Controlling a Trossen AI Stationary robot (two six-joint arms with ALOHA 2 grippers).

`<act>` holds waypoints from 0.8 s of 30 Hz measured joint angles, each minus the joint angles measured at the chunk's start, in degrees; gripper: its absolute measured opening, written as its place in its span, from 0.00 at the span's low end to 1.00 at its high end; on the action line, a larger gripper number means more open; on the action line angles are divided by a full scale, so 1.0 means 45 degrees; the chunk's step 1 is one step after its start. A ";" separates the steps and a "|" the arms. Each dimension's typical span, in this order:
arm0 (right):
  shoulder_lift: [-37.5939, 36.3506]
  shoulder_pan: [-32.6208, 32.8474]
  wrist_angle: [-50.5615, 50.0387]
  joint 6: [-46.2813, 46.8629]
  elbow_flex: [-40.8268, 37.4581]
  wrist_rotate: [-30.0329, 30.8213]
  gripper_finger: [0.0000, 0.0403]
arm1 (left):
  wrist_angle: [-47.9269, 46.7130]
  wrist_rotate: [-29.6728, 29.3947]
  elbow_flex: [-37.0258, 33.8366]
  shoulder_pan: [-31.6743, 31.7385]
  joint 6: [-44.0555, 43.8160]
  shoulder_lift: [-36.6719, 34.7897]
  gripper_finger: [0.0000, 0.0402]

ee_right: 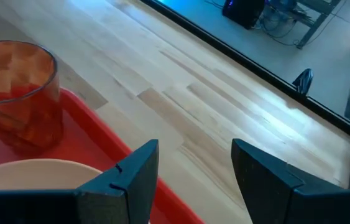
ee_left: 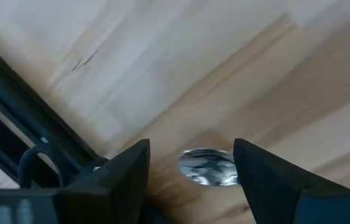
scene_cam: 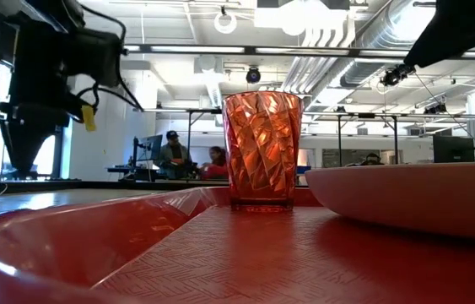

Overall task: Pick and place plate/cup/fork/spoon on tray
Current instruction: Put the orange spoon on the orange serving tray to the right of the orange fork

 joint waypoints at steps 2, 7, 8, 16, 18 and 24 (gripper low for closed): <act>0.0000 -0.0017 0.0193 -0.0005 0.0000 -0.0005 0.48 | 0.0069 0.0294 -0.0190 0.0496 0.0718 -0.0014 0.55; 0.0000 0.0193 0.0413 -0.0001 -0.0005 -0.0274 0.48 | 0.0473 0.1609 -0.0600 0.1198 0.2487 -0.0005 0.52; 0.0000 0.0241 0.0434 -0.0003 -0.0005 -0.0290 0.48 | 0.0487 0.1638 -0.0601 0.1287 0.2598 -0.0005 0.51; 0.0004 0.0464 0.0863 -0.0004 -0.0010 -0.0425 0.48 | 0.0919 0.2387 -0.1116 0.2182 0.2918 0.0029 0.48; 0.0030 0.0584 0.0949 0.0031 -0.0015 -0.0417 0.48 | 0.1132 0.2940 -0.1288 0.2380 0.3001 0.0039 0.47; 0.0039 0.0691 0.1023 0.0092 -0.0019 -0.0402 0.48 | 0.1218 0.2956 -0.1320 0.2599 0.3023 0.0254 0.46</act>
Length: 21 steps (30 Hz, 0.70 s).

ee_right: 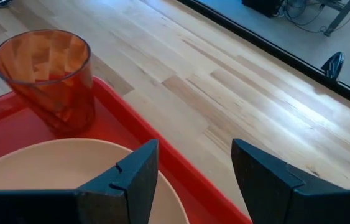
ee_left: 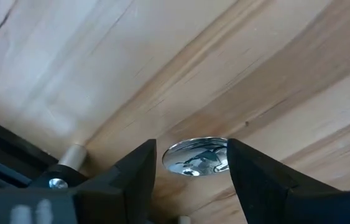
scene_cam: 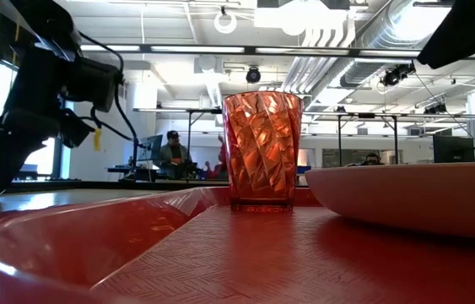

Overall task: Pick and place plate/cup/fork/spoon on tray
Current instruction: Put the orange spoon on the orange serving tray to the right of the orange fork

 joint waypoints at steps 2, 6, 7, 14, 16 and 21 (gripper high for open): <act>0.0000 -0.0005 0.0024 0.0000 0.0000 0.0003 0.48 | 0.0028 0.0024 0.0000 -0.0074 -0.0277 0.0220 0.44; 0.0000 0.0000 0.0039 0.0005 0.0000 0.0005 0.48 | 0.0289 0.0575 0.0000 -0.0469 -0.0622 0.0886 0.34; 0.0000 0.0000 0.0081 0.0005 0.0000 0.0005 0.48 | 0.0456 0.0698 0.0000 -0.0618 -0.0631 0.1088 0.31; 0.0000 0.0000 0.0267 0.0003 0.0000 -0.0001 0.48 | 0.1266 0.1644 0.0244 -0.1469 -0.0519 0.2058 0.09; 0.0000 0.0000 0.0262 0.0002 0.0000 0.0042 0.48 | 0.1286 0.1373 0.0494 -0.1684 -0.0544 0.2019 0.03; -0.0004 -0.0039 0.0444 -0.0033 -0.0067 0.0506 0.48 | 0.1513 -0.0153 0.1535 -0.2191 -0.0690 0.1477 0.02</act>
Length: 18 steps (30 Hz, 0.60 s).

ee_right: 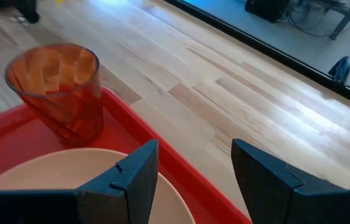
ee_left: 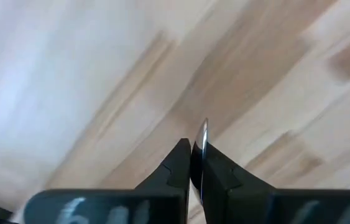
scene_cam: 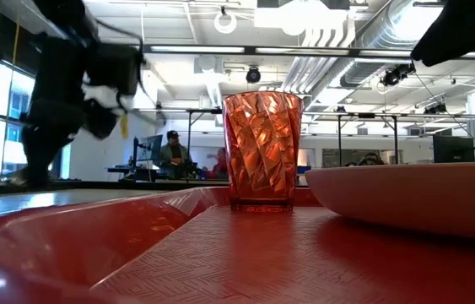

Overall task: Pick and place plate/cup/fork/spoon on tray
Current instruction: Put the orange spoon on the orange serving tray to the right of the orange fork

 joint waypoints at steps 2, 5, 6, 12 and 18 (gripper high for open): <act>-0.0001 -0.0059 0.0430 -0.0005 -0.0365 0.0272 0.48 | -0.0010 -0.0685 0.0512 -0.0184 -0.0174 -0.0296 0.02; 0.0009 -0.0297 0.1776 0.0354 -0.1463 0.0504 0.48 | 0.0247 -0.2136 0.1351 -0.0387 -0.0349 -0.0866 0.01; 0.0009 -0.0432 0.2264 0.0628 -0.1941 0.0494 0.48 | 0.0279 -0.2534 0.1590 -0.0433 -0.0451 -0.1031 0.01; 0.0014 -0.1119 0.5144 0.0515 -0.4034 -0.0600 0.48 | 0.0970 -0.3880 0.2562 -0.0993 -0.0834 -0.2033 0.01; 0.0014 -0.1200 0.6260 -0.0703 -0.4234 0.1029 0.48 | 0.1652 -0.5652 0.2933 -0.1811 -0.1215 -0.2876 0.03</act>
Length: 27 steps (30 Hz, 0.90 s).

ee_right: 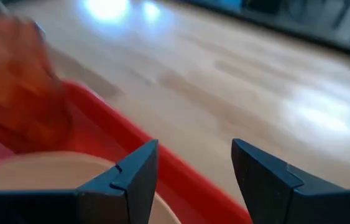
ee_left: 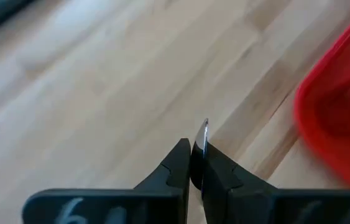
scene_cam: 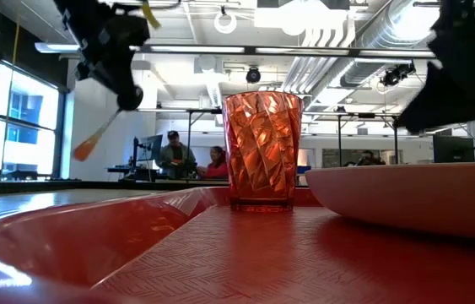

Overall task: Pick and place plate/cup/fork/spoon on tray
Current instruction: Put the orange spoon on the orange serving tray to the right of the orange fork

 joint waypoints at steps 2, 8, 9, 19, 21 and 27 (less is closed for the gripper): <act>-0.0002 0.0000 0.0186 -0.0630 0.0337 0.0989 0.48 | 0.0706 -0.0768 0.0000 -0.0291 0.0536 -0.0204 0.02; -0.0005 -0.0184 0.1897 -0.4866 0.1414 0.3469 0.48 | 0.3589 -0.3252 0.0000 -0.1150 0.2727 -0.0430 0.02; -0.0005 -0.0298 0.2390 -0.5878 0.1588 0.3517 0.48 | 0.4363 -0.3470 0.0000 -0.1300 0.3069 -0.0434 0.02; -0.0005 -0.1742 0.6254 -1.5286 0.3508 0.3551 0.48 | 1.0888 -0.4034 0.0017 -0.2915 0.8763 -0.0318 0.02; -0.0005 -0.1979 0.6394 -1.6101 0.4095 0.3550 0.48 | 1.1703 -0.4065 0.0024 -0.3129 0.9032 -0.0086 0.02; -0.0005 -0.2613 0.6990 -1.8150 0.5055 0.2525 0.47 | 1.4186 -0.4672 0.0024 -0.3433 0.9003 0.1317 0.02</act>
